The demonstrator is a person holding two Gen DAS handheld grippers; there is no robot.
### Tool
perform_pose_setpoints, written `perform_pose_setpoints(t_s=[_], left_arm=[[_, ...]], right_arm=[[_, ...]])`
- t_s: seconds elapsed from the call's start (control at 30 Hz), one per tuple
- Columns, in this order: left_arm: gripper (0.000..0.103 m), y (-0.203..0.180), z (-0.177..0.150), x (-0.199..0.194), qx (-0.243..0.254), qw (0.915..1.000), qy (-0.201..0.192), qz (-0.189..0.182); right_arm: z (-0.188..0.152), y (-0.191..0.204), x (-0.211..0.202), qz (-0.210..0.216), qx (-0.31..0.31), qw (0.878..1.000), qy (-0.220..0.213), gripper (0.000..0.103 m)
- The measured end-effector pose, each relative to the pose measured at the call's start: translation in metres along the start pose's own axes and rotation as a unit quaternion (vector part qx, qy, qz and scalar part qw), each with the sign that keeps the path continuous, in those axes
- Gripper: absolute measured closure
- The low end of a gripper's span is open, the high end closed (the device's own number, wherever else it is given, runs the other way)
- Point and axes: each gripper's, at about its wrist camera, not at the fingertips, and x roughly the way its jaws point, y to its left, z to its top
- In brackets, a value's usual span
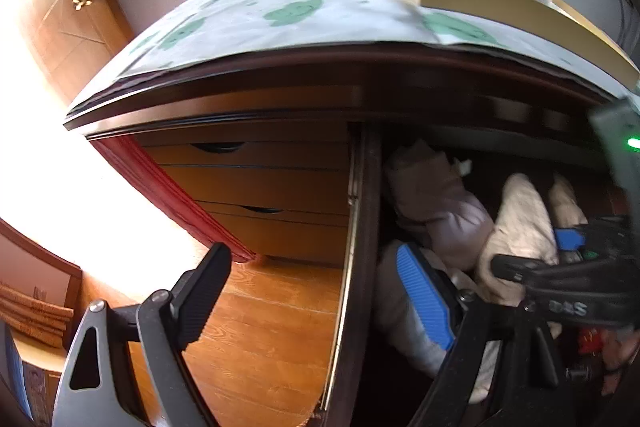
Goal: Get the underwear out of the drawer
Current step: 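Grasp cream dotted underwear with the right gripper while the left gripper reaches into the drawer, then grasp white dotted underwear with the left gripper and lift it out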
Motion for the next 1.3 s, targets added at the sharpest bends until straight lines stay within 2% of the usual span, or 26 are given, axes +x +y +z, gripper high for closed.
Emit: perform_pose_setpoints(t_s=[0.13,0.2,0.3,0.47,0.53,0.67,0.73,0.8,0.87,0.97,1.03,1.17,1.3], left_arm=[[0.017,-0.009,-0.003,-0.006,0.032,0.9994,0.001,-0.013],[0.017,-0.014,-0.003,-0.008,0.039,0.9989,0.01,-0.024],[0.017,-0.023,-0.006,-0.012,0.039,0.9978,0.032,-0.043],[0.017,-0.035,-0.011,-0.011,0.034,0.994,0.076,-0.071],[0.011,-0.042,-0.012,-0.008,0.024,0.9928,0.096,-0.066],[0.012,-0.053,-0.01,-0.006,0.009,0.993,0.115,-0.029],[0.016,-0.065,-0.009,-0.012,0.009,0.9919,0.117,-0.05],[0.017,-0.076,-0.007,-0.023,0.024,0.9938,0.099,-0.042],[0.017,-0.083,-0.005,-0.027,0.039,0.9946,0.091,-0.034],[0.026,-0.085,-0.008,-0.009,0.022,0.9904,0.133,-0.03],[0.03,-0.083,-0.012,0.009,0.003,0.9839,0.175,-0.037],[0.029,-0.079,-0.019,0.034,-0.032,0.9733,0.221,-0.052],[0.024,-0.082,-0.014,0.041,-0.043,0.9747,0.217,-0.032]], right_arm=[[0.003,0.013,0.009,0.0,-0.022,0.999,0.024,0.051],[0.0,0.015,0.008,0.01,-0.042,0.999,0.018,0.063],[-0.007,0.017,-0.003,0.024,-0.064,0.998,-0.007,0.067],[-0.028,0.004,-0.043,0.041,-0.057,0.994,-0.086,0.068],[-0.04,-0.004,-0.065,0.055,-0.049,0.99,-0.118,0.068],[-0.067,-0.014,-0.113,0.031,-0.063,0.975,-0.212,0.068],[-0.076,-0.02,-0.131,0.018,-0.066,0.965,-0.253,0.068],[-0.076,-0.029,-0.145,0.006,-0.064,0.957,-0.284,0.068],[-0.085,-0.034,-0.152,0.003,-0.059,0.952,-0.299,0.068],[-0.092,-0.038,-0.15,0.008,-0.049,0.951,-0.307,0.068],[-0.095,-0.045,-0.154,0.013,-0.046,0.949,-0.312,0.068],[-0.095,-0.047,-0.148,0.025,-0.041,0.947,-0.317,0.068],[-0.096,-0.053,-0.151,0.025,-0.04,0.946,-0.322,0.068]])
